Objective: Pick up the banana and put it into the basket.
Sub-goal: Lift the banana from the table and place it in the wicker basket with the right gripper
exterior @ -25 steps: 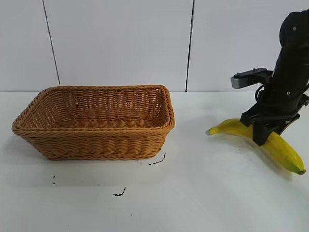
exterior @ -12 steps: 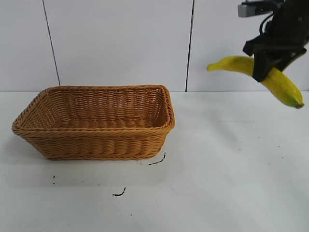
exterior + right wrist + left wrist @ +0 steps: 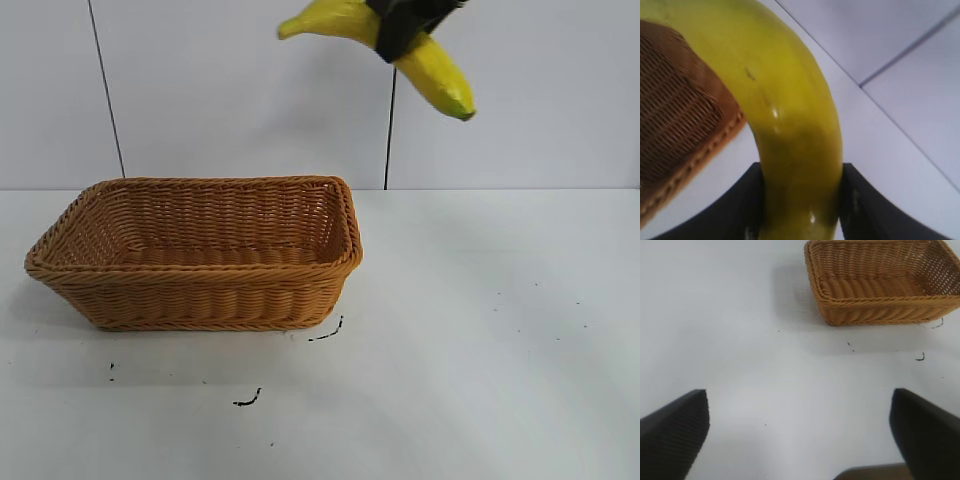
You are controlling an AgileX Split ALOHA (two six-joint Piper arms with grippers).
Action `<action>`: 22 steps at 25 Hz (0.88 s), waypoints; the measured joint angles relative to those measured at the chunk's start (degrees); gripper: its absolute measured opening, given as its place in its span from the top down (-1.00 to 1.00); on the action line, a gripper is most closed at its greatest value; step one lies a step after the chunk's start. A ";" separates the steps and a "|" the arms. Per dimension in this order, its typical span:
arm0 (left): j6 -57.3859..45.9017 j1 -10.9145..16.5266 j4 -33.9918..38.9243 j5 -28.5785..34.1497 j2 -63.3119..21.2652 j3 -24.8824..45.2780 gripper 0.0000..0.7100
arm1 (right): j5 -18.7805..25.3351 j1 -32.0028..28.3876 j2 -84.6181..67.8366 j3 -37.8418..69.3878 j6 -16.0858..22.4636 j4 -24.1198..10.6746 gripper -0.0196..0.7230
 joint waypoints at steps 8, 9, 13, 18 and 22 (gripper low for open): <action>0.00 0.00 0.00 0.00 0.00 0.00 -0.96 | -7.29 3.81 8.17 -0.10 -1.21 -1.46 0.09; 0.00 0.00 0.00 0.00 0.00 0.00 -0.96 | -7.74 3.75 9.14 -0.10 -1.21 -1.64 0.09; 0.00 0.00 0.00 0.00 0.00 0.00 -0.96 | -10.45 3.15 11.77 -0.10 -1.27 -2.25 0.09; 0.00 0.00 0.00 0.00 0.00 0.00 -0.96 | -12.47 3.15 12.37 -0.10 -1.27 -1.09 0.09; 0.00 0.00 0.00 0.00 0.00 0.00 -0.96 | -12.61 3.15 12.37 -0.10 -1.27 -0.51 0.09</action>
